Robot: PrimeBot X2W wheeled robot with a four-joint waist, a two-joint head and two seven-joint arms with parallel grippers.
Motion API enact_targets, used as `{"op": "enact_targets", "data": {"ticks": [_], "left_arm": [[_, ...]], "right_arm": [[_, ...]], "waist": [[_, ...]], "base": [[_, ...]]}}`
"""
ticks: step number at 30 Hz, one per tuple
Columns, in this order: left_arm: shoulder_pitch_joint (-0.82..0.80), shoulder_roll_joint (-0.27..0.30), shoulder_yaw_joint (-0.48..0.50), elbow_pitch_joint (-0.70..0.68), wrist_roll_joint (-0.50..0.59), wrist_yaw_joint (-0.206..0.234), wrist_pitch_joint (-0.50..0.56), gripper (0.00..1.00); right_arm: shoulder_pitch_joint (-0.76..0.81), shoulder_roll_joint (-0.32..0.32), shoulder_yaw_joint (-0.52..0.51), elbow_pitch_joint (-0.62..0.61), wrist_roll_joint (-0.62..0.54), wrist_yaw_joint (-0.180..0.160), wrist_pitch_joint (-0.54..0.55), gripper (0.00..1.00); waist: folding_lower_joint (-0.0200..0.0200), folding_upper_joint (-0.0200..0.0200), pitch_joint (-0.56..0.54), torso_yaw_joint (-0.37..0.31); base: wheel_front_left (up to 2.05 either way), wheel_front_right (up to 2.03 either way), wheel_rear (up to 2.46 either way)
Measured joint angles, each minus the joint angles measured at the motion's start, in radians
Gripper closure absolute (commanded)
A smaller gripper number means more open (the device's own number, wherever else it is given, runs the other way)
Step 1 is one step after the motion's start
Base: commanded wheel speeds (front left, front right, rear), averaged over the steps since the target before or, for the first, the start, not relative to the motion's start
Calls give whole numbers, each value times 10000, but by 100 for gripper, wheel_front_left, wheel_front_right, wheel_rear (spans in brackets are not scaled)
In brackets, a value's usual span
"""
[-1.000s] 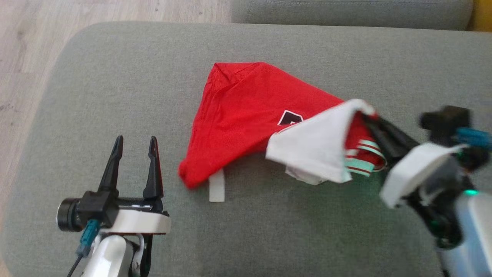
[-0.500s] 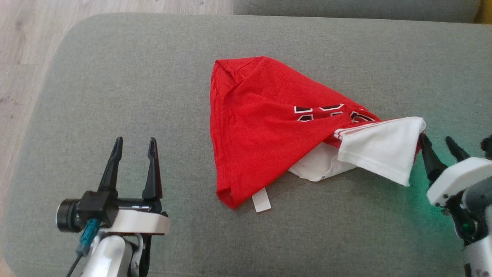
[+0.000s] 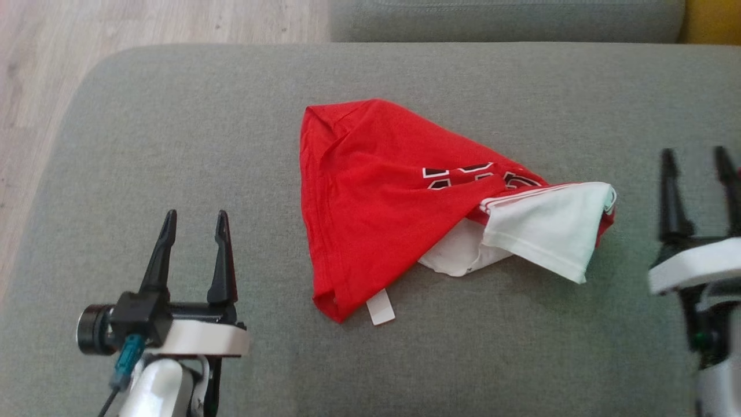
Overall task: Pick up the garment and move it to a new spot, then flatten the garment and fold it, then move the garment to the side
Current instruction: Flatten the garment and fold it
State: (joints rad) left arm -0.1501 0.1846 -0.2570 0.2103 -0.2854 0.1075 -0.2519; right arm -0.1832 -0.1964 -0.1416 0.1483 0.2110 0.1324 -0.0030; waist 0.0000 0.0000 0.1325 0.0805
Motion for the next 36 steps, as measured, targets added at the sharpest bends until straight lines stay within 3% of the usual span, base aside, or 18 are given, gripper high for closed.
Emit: {"op": "enact_targets", "data": {"ticks": [10, 27, 32, 36], "left_arm": [[396, 222, 8, -339, 46, 169, 146, 0], [750, 366, -67, -577, 25, 330, 518, 0], [329, 201, -855, -219, -140, -297, 1442, 0], [-574, -265, -1595, 518, -334, -792, 2709, 0]], "right_arm": [[1966, 1156, 1218, -2395, -523, 0, 125, 0], [2197, 1453, 1570, -2813, -203, 0, 399, 0], [2188, 1476, 1601, -2895, -171, 0, 447, 0], [2155, 1480, 1684, -2899, -84, 0, 564, 0]], "waist": [[-1, 0, -193, -265], [0, 0, -136, -462], [1, 0, 48, -438], [1, 0, 270, -492]], "base": [[0, 0, 0], [0, 0, 0], [0, 0, 0], [0, 0, 0]]}}
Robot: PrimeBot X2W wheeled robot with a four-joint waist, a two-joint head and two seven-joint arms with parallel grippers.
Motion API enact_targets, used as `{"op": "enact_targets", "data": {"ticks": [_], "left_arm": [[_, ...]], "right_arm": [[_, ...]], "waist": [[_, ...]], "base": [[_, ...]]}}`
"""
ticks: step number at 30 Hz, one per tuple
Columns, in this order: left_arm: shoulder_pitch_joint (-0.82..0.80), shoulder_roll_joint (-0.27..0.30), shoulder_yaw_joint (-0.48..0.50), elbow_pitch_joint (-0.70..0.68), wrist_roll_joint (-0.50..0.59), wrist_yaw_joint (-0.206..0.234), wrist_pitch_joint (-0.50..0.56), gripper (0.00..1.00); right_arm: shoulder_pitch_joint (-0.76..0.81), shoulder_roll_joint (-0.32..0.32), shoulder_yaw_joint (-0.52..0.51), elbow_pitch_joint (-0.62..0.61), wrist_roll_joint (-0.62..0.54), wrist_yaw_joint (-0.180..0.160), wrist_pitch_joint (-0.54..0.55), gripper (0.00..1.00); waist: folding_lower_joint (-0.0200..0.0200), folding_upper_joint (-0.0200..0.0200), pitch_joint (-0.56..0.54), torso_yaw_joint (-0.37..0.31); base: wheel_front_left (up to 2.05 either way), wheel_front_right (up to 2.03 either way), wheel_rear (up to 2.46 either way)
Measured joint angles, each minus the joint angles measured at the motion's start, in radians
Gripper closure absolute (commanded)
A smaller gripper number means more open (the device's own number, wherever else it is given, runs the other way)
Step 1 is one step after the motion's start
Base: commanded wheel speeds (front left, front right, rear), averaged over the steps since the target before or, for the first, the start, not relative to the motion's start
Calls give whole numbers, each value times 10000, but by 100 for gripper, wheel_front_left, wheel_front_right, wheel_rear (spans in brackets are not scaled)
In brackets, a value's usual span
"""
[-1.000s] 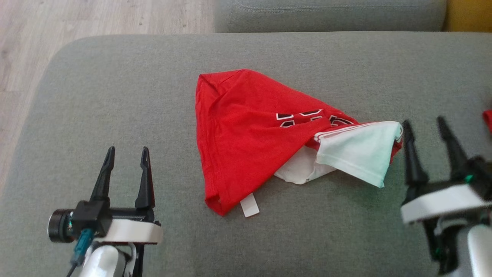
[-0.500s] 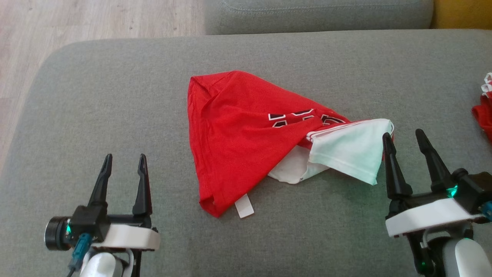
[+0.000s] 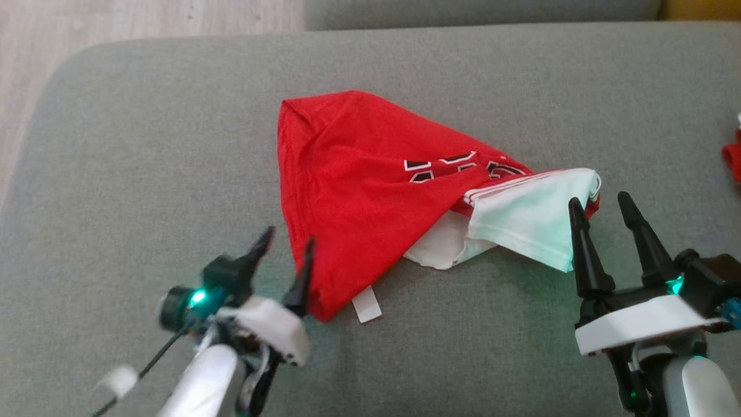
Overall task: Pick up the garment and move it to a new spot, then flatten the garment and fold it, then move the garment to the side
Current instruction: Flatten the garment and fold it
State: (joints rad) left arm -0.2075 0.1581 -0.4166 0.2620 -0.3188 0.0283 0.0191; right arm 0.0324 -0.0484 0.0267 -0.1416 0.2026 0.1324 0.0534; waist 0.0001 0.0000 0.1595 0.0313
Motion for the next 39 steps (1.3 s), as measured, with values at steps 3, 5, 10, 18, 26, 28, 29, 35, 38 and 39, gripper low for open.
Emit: {"op": "enact_targets", "data": {"ticks": [3, 5, 10, 18, 26, 28, 29, 35, 38, 39], "left_arm": [[-588, -322, -293, 767, -244, -299, 798, 0], [-897, -426, -366, 1310, -378, -474, 1068, 0], [-1669, -543, -293, 2696, -734, -562, 1340, 0], [-2243, -537, -385, 3110, -792, -1003, 642, 100], [-1833, -23, -748, 117, -127, -725, 364, 100], [-1411, 236, -834, -1058, 0, -571, 719, 100], [-1177, 376, -892, -1643, 65, -479, 892, 100], [-384, 899, -986, -4349, 123, -267, 1724, 100], [-391, 1091, -846, -5386, 117, -150, 2090, 100], [-401, 1118, -738, -5547, 111, -92, 2194, 100]], "right_arm": [[-15, 0, 42, 25, 92, 0, 33, 0], [-32, 0, 73, 50, 140, 0, 56, 0], [-198, 2, 127, 169, 190, 0, 75, 0], [-293, 2, -35, 430, 456, 0, 27, 0], [-203, 6, -368, 591, 529, 0, -10, 0], [-199, 6, -445, 602, 594, 0, -10, 0], [-198, 6, -470, 614, 623, 0, -10, 0], [-164, 12, -631, 642, 713, 0, -10, 0], [-127, 15, -631, 665, 798, 0, -8, 0], [-117, 15, -625, 694, 826, 0, -8, 0]], "waist": [[0, 0, 209, -88], [0, 0, 362, -163], [1, 0, 671, -404], [-1, 0, 693, -500], [-1, 0, 393, -202], [-1, 0, 293, -116], [-1, 0, 245, -74], [-2, 0, 65, 102], [-1, 0, 19, 109], [-2, 0, 16, 89]], "base": [[0, 0, 0], [0, 0, 0], [0, 0, 0], [0, 0, 0], [0, 0, 0], [0, 0, 0], [0, 0, 0], [0, 0, 0], [0, 0, 0], [0, 0, 0]]}}
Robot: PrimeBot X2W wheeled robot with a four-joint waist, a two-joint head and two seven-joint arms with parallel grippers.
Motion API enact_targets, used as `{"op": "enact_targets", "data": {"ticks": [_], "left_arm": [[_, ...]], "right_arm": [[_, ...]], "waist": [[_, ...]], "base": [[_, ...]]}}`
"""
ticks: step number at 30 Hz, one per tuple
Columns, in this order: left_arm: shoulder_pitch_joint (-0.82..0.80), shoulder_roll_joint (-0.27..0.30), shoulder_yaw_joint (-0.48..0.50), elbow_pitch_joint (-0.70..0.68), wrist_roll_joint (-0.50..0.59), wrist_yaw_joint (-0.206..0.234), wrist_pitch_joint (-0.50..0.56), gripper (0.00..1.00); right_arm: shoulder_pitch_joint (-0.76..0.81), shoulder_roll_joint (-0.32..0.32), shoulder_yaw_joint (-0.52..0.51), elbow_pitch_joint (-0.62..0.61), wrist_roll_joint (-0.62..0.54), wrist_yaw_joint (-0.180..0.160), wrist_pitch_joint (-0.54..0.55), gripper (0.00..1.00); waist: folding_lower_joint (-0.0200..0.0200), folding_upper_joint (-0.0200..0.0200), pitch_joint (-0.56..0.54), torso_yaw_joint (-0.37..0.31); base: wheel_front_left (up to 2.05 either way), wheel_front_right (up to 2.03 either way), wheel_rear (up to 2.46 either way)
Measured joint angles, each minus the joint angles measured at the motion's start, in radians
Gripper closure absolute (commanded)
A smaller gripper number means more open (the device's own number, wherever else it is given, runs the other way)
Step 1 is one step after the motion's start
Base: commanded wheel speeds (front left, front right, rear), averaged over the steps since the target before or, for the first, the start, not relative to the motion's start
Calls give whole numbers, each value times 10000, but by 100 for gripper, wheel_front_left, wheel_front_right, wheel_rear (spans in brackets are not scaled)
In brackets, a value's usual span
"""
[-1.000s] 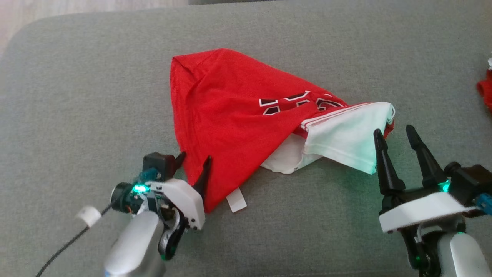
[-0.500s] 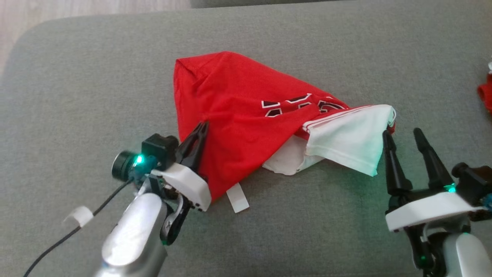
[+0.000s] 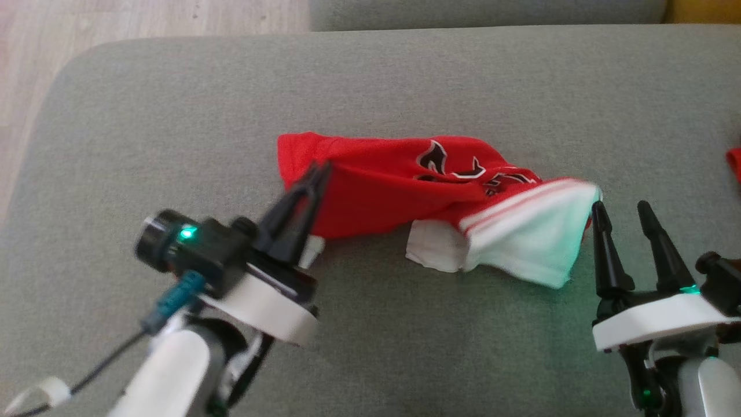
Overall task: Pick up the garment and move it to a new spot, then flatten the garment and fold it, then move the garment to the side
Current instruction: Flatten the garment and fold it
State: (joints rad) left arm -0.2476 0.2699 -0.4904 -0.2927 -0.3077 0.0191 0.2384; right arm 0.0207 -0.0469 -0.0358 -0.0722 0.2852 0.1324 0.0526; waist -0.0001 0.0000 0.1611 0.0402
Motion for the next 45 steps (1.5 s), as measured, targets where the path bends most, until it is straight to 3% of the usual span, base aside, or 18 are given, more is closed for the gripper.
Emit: {"op": "enact_targets", "data": {"ticks": [4, 8, 12, 15, 20, 21, 22, 23, 29, 35, 42, 45], "left_arm": [[-272, 111, 677, 244, -397, 165, 230, 100], [-872, 82, 1415, 1511, -1252, 157, 288, 100], [-1665, 84, 1960, 3308, -1779, 15, 291, 100], [-2681, 82, 2380, 5478, -2230, -247, 219, 100], [-3779, 71, 2915, 7977, -2652, -663, -497, 100], [-3917, 69, 2955, 8372, -2734, -780, -617, 77], [-4015, 48, 2959, 8690, -2775, -849, -740, 19], [-4076, -4, 2974, 8937, -2840, -915, -880, 0], [-4046, -128, 2986, 9348, -2566, -1001, -2777, 0], [-2980, -8, 2943, 8264, -1398, 88, -4587, 0], [-630, 29, 2497, 5731, -242, 1402, -4788, 0], [-17, 36, 2341, 5116, -153, 1615, -4715, 0]], "right_arm": [[44, 2, 113, 75, 121, 0, 2, 0], [35, 4, 267, 77, 157, 0, 2, 0], [-151, 4, 309, 82, 245, 0, 2, 0], [-544, 4, 468, 142, 334, 0, -17, 0], [-817, 4, 604, 265, 391, 0, -180, 0], [-837, 4, 616, 293, 391, 0, -192, 0], [-859, 4, 616, 313, 389, 0, -242, 0], [-883, 4, 608, 313, 389, 0, -268, 0], [-923, 4, 616, 130, 130, 0, -318, 0], [-922, -54, 658, -345, -178, 0, -134, 0], [-887, -290, 731, -794, -449, 0, 286, 0], [-795, -290, 754, -836, -477, 0, 443, 0]], "waist": [[0, 0, 78, -184], [0, 0, 314, -439], [1, 0, 730, -694], [2, 0, 1216, -973], [3, 0, 1691, -1349], [3, 0, 1749, -1416], [3, 0, 1792, -1468], [3, 0, 1824, -1502], [2, 0, 1734, -1315], [1, 0, 1412, -962], [0, 0, 892, -504], [0, 0, 734, -390]], "base": [[0, 0, 0], [0, 0, 0], [0, 0, 0], [0, 0, 0], [0, 0, 0], [0, 0, 0], [0, 0, 0], [0, 0, 0], [0, 0, 0], [0, 0, 0], [0, 0, 0], [0, 0, 0]]}}
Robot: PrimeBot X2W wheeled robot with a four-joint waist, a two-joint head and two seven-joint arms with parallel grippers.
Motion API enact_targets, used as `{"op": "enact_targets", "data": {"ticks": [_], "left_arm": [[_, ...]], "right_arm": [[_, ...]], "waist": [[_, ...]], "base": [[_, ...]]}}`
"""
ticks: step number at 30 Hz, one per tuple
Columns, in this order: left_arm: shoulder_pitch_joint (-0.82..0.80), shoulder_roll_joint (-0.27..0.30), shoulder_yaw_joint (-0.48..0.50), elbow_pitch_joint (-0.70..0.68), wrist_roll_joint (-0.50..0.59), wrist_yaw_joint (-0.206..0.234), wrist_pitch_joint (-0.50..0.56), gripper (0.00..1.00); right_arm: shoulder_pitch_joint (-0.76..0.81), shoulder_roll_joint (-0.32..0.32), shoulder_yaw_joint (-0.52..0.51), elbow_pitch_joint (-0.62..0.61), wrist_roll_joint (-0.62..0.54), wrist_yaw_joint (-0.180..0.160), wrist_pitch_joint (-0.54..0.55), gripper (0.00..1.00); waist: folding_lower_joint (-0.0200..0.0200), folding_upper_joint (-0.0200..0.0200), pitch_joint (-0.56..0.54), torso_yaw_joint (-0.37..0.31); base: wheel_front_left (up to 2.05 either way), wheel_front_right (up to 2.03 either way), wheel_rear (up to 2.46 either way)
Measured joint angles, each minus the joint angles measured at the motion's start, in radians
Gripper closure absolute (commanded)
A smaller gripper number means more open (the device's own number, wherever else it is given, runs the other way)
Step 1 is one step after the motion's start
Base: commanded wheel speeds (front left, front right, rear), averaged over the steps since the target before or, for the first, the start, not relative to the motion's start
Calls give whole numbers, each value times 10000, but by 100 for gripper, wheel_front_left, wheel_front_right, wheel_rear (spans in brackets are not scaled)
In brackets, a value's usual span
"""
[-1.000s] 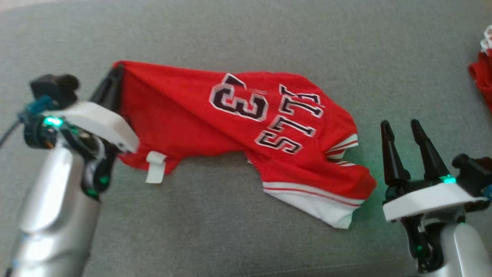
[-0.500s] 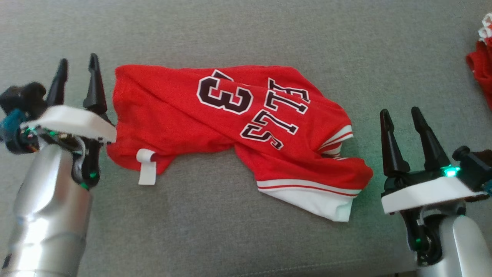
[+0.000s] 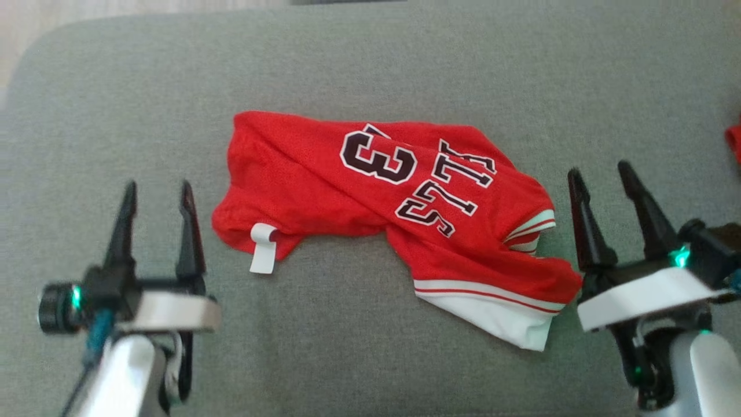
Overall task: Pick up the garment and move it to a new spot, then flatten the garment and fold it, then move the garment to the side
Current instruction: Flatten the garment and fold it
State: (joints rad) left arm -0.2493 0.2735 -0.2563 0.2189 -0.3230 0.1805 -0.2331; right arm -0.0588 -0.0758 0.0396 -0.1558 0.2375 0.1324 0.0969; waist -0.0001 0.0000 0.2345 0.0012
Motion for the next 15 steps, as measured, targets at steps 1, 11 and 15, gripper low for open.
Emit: {"op": "enact_targets", "data": {"ticks": [1, 11, 15], "left_arm": [[279, -2, -77, -247, 27, 73, 96, 0], [2062, 27, -418, -1755, 142, 546, 892, 0], [2142, 79, -420, -1969, 130, 602, 1091, 0]], "right_arm": [[102, 0, 19, -8, -4, 0, 52, 0], [1001, 46, 125, -238, -136, 0, 362, 0], [1120, 82, 125, -345, -148, 0, 451, 0]], "waist": [[0, 0, -85, 42], [0, 0, -765, 264], [0, 0, -800, 221]], "base": [[0, 0, 0], [0, 0, 0], [0, 0, 0]]}}
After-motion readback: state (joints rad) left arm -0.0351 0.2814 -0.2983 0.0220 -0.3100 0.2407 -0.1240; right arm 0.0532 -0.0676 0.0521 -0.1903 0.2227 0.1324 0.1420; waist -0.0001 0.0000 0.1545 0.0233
